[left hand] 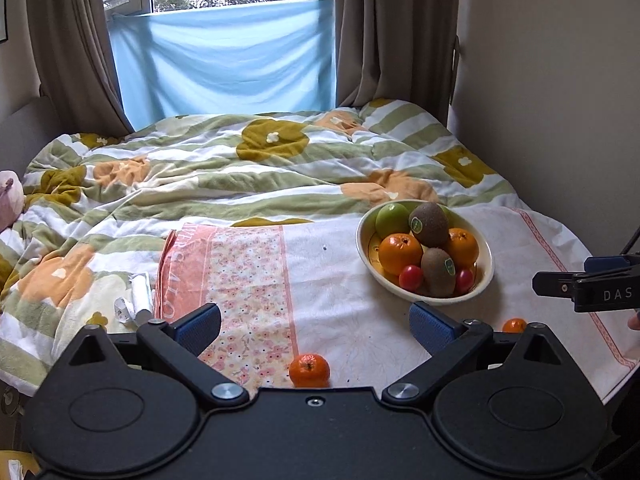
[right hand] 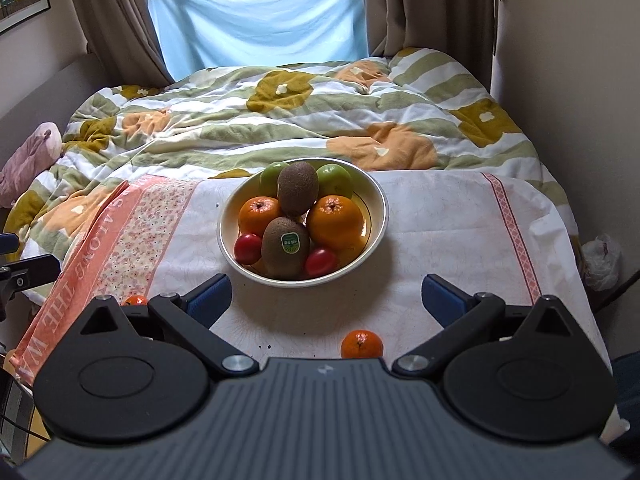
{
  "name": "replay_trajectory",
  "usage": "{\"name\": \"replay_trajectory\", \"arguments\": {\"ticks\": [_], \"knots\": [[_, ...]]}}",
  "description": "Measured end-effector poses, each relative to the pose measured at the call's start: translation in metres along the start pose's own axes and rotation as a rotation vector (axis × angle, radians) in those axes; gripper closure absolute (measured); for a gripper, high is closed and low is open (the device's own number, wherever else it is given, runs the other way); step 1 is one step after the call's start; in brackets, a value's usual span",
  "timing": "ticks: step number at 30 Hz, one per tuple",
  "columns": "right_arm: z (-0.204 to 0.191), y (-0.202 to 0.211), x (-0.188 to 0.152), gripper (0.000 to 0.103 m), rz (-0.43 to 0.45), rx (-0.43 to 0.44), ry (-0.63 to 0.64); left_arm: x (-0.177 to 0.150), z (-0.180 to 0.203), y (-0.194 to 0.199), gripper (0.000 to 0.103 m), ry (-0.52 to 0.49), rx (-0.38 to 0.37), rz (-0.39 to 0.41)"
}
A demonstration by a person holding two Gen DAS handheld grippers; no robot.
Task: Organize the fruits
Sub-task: 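Withdraw both tools from the bowl toward the small tangerines on the cloth, then close the left tool on a small tangerine while the right tool grasps another tangerine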
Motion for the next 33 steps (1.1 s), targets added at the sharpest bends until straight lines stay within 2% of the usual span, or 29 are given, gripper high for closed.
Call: {"name": "replay_trajectory", "arguments": {"ticks": [7,13,14,15,18,26,31,33], "knots": [[-0.014,-0.009,-0.027,0.000,-0.025,-0.071,-0.100,-0.014,-0.017,-0.024,0.008,-0.054,-0.062,-0.042],[-0.018,-0.033,-0.048,0.000,-0.049,-0.124,-0.153,-0.027,-0.023,-0.061,0.016,-0.075,-0.095,-0.104],[-0.018,-0.037,-0.050,0.000,-0.053,-0.130,-0.159,-0.029,-0.023,-0.068,0.018,-0.077,-0.095,-0.112],[-0.017,-0.042,-0.052,0.000,-0.056,-0.133,-0.164,-0.031,-0.024,-0.076,0.024,-0.079,-0.098,-0.123],[-0.015,-0.053,-0.056,0.000,-0.057,-0.145,-0.176,-0.037,-0.024,-0.096,0.035,-0.083,-0.107,-0.163],[-0.011,-0.075,-0.056,0.000,-0.068,-0.155,-0.175,-0.043,-0.019,-0.127,0.042,-0.087,-0.116,-0.199],[-0.008,-0.084,-0.056,0.004,-0.075,-0.156,-0.171,-0.043,-0.016,-0.134,0.044,-0.095,-0.110,-0.211],[-0.006,-0.086,-0.055,0.004,-0.075,-0.163,-0.166,-0.044,-0.015,-0.136,0.051,-0.099,-0.107,-0.217]]}}
Point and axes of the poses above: each gripper's, at about its wrist camera, not at the fingertips, and y roughly against the way its jaws point, z to its right, x to its top, the point moved 2 cm from there along -y, roughly the way its jaws point, and after that the axes turned 9 degrees about -z, right-handed, at the moved point
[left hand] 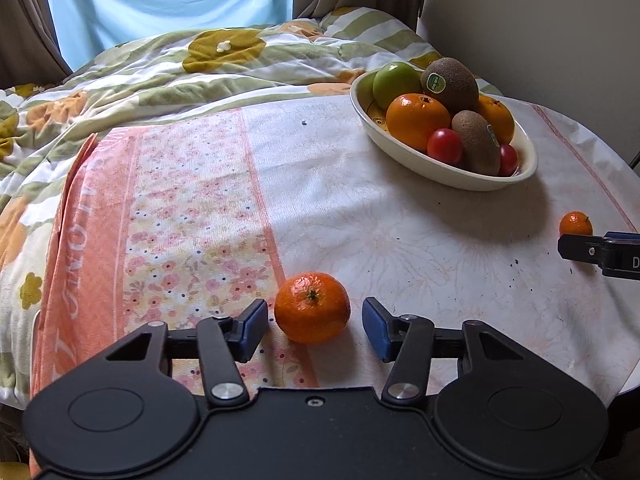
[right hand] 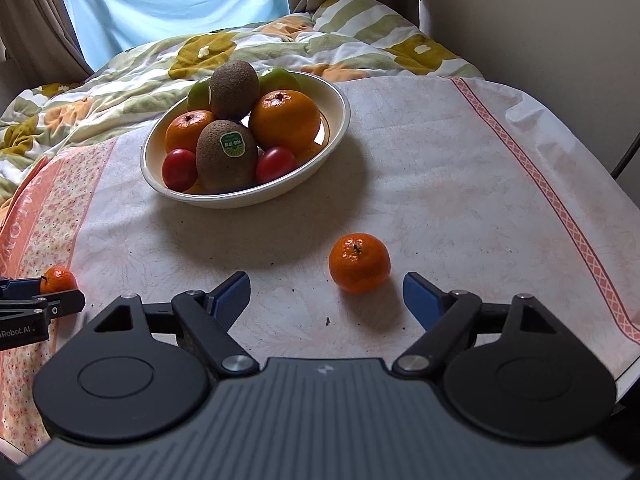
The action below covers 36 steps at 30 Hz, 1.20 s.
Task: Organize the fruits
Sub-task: 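Close the left tool on a small tangerine while the right tool grasps another tangerine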
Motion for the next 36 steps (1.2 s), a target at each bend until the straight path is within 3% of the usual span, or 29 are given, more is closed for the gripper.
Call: {"name": "replay_trajectory", "arguments": {"ticks": [4,9,22,27,36], "knots": [[0.004,-0.005,0.004,0.005,0.001,-0.009,0.000,-0.001,0.001,0.000,0.059,-0.019,0.014,0.007],[0.006,-0.013,0.008,0.020,-0.015,-0.012,0.014,0.000,0.000,-0.001,0.059,-0.018,0.008,0.005],[0.014,-0.025,0.015,0.033,-0.041,-0.024,0.041,0.003,0.007,0.001,0.059,-0.003,0.016,0.006],[0.015,-0.028,0.018,0.051,-0.055,-0.011,0.065,0.004,0.011,0.003,0.059,0.011,0.020,0.010],[0.020,-0.023,0.024,0.051,-0.058,0.027,0.110,0.010,0.026,0.012,0.059,0.034,0.032,0.027]]}}
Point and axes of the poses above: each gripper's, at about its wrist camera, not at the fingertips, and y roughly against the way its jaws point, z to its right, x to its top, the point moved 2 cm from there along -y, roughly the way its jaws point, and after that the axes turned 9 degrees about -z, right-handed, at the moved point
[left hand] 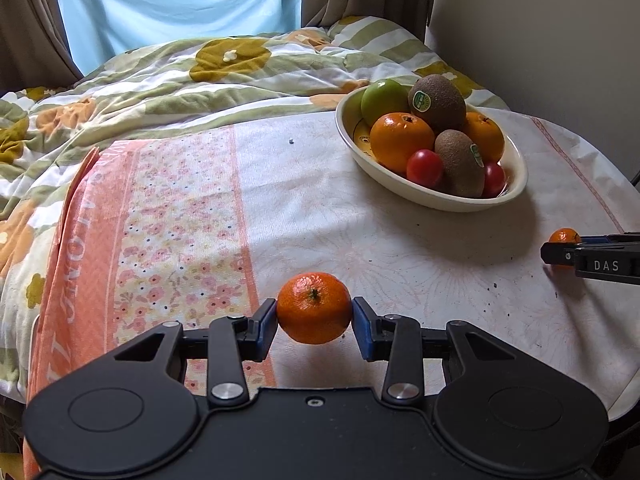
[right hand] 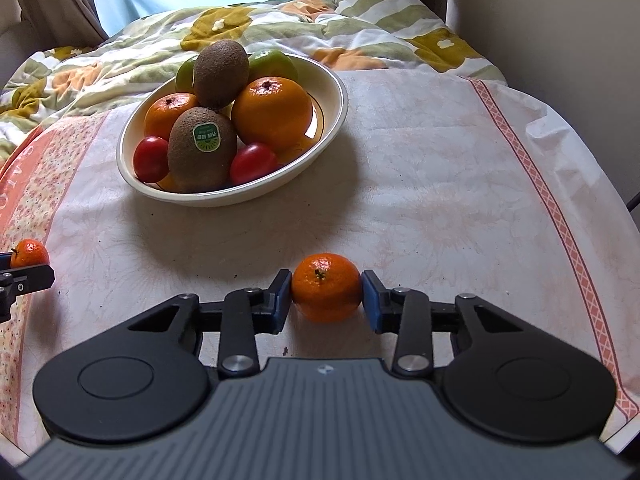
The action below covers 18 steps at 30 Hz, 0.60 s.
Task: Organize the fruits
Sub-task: 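Close the left tool on a small tangerine while the right tool grasps another tangerine, then carry both tangerines over the bowl and open the left tool to drop its tangerine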
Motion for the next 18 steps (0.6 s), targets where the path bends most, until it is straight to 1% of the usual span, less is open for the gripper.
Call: {"name": "replay_trajectory", "arguments": {"ticks": [11,18], "knots": [[0.011,0.033,0.015,0.051,0.031,0.053,0.028,0.011,0.023,0.032,0.059,0.034,0.005,0.049],[0.020,0.058,0.031,0.051,0.060,0.100,0.062,0.029,0.036,0.060,0.059,0.059,0.031,0.094]]}}
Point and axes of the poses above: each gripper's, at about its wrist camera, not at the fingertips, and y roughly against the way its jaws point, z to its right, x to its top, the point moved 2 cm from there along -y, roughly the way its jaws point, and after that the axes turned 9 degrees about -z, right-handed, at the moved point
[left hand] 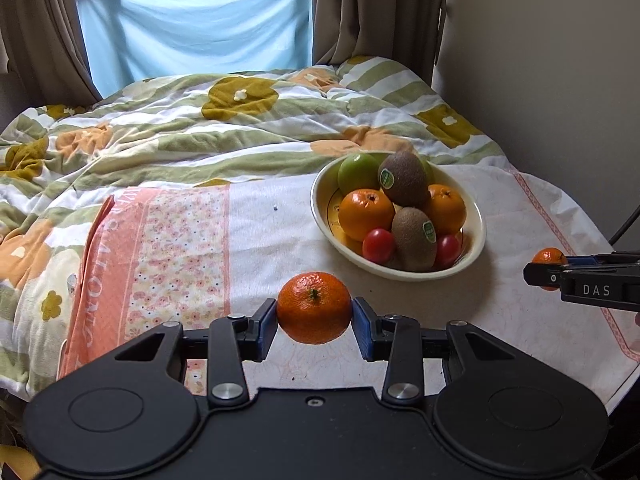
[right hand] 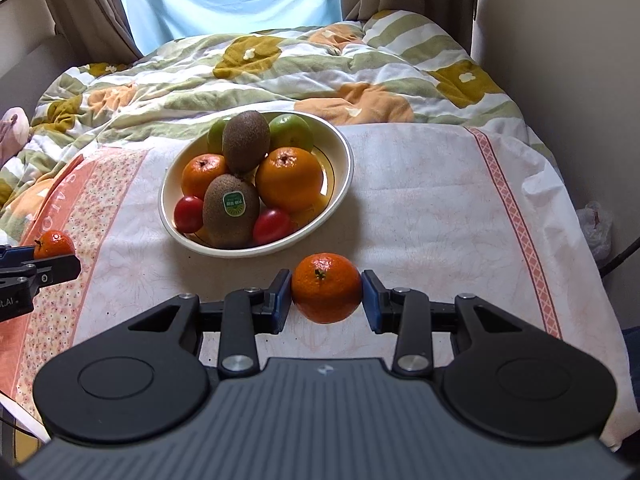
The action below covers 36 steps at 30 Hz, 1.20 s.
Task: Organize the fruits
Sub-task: 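Carry both tangerines over the bowl and open the left tool to drop its tangerine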
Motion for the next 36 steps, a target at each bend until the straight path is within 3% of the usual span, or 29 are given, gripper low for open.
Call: {"name": "replay_trajectory", "arguments": {"ticks": [9,17,25,36], "knots": [[0.014,0.015,0.035,0.051,0.043,0.072,0.087,0.034,0.026,0.021,0.059,0.067,0.042,0.088],[0.019,0.009,0.074,0.051,0.077,0.116,0.144,0.062,0.039,0.016,0.059,0.100,0.057,0.111],[0.014,-0.019,0.098,0.051,0.057,0.114,0.115,0.094,0.032,-0.020,0.059,0.057,0.043,0.076],[0.018,-0.066,0.119,0.051,-0.007,0.072,0.015,0.126,0.023,-0.099,0.059,0.002,-0.013,-0.042]]}}
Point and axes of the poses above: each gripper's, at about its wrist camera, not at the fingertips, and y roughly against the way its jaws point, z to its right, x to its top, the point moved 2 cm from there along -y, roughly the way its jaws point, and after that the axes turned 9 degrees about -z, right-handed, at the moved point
